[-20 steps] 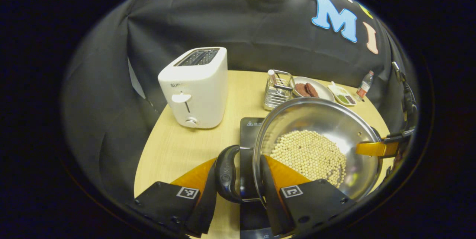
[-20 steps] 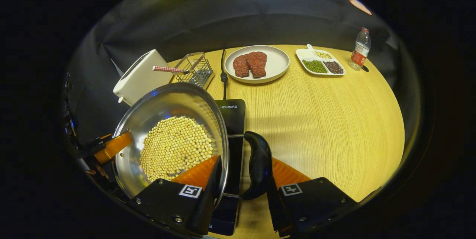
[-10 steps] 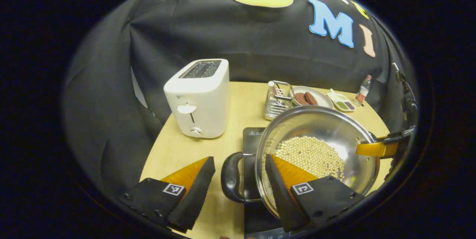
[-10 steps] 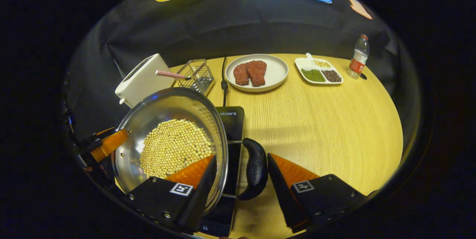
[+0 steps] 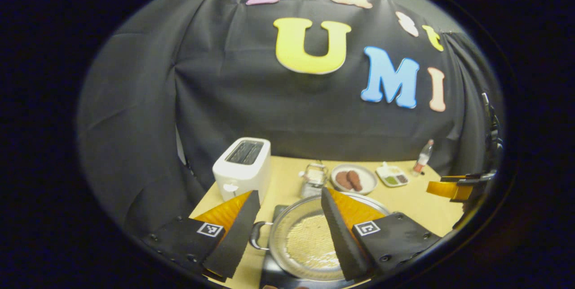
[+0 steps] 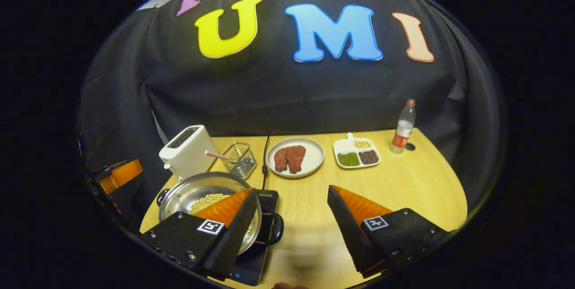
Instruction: First push the handle of the pot to place it horizontally, then grasp the pot with both hands and set it on the induction cooktop.
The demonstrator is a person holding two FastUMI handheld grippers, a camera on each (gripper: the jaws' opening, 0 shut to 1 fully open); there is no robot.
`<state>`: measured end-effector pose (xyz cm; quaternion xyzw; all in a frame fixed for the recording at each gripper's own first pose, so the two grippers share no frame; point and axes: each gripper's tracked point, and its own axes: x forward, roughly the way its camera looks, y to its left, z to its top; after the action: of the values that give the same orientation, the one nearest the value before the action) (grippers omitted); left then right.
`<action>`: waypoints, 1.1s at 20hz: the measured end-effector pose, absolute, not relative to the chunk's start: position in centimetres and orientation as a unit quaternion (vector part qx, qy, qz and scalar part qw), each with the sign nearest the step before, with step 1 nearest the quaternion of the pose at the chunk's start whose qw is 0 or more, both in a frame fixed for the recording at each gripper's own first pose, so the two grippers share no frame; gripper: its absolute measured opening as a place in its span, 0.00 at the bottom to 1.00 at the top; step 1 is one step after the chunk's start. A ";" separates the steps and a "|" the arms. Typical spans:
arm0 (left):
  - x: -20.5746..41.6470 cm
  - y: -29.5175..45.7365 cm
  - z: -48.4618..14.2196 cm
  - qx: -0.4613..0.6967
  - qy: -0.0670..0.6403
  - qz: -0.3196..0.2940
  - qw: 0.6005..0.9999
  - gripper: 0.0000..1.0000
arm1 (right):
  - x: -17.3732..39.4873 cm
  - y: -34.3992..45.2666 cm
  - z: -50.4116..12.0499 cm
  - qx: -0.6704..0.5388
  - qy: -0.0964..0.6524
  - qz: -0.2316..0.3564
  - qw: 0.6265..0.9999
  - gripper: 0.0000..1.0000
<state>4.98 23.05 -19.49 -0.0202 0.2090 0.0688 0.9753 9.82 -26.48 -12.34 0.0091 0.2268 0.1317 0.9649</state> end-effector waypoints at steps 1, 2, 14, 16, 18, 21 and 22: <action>5.4 21.3 -17.6 -0.020 0.191 0.060 0.979 0.92 | 9.2 -27.5 -10.2 0.011 0.207 0.131 0.970 0.96; 5.7 19.7 -15.8 -0.018 0.172 0.056 0.983 0.92 | 8.6 -28.5 -8.2 0.013 0.185 0.128 0.974 0.96; 4.3 4.7 1.4 -0.037 0.027 -0.006 0.999 0.99 | -1.0 -46.7 14.7 0.035 0.010 0.044 0.998 0.96; 3.4 3.9 2.2 -0.038 0.019 -0.016 0.999 0.99 | -2.6 -49.2 16.5 0.038 0.000 0.035 0.999 0.96; 3.1 3.6 2.6 -0.039 0.019 -0.020 0.999 0.99 | -4.0 -51.0 17.2 0.036 -0.001 0.026 0.999 0.96; 2.6 3.3 2.6 -0.038 0.024 -0.024 0.999 0.95 | -5.3 -52.5 18.6 0.033 -0.003 0.023 0.999 0.96; 2.4 3.2 2.6 -0.038 0.025 -0.025 0.999 0.96 | -5.8 -52.9 19.3 0.030 -0.002 0.022 0.999 0.96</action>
<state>2.43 3.21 2.56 -0.0378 0.0247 -0.0247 0.9987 -5.83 -52.94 19.27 0.0298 -0.0023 0.0220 0.9993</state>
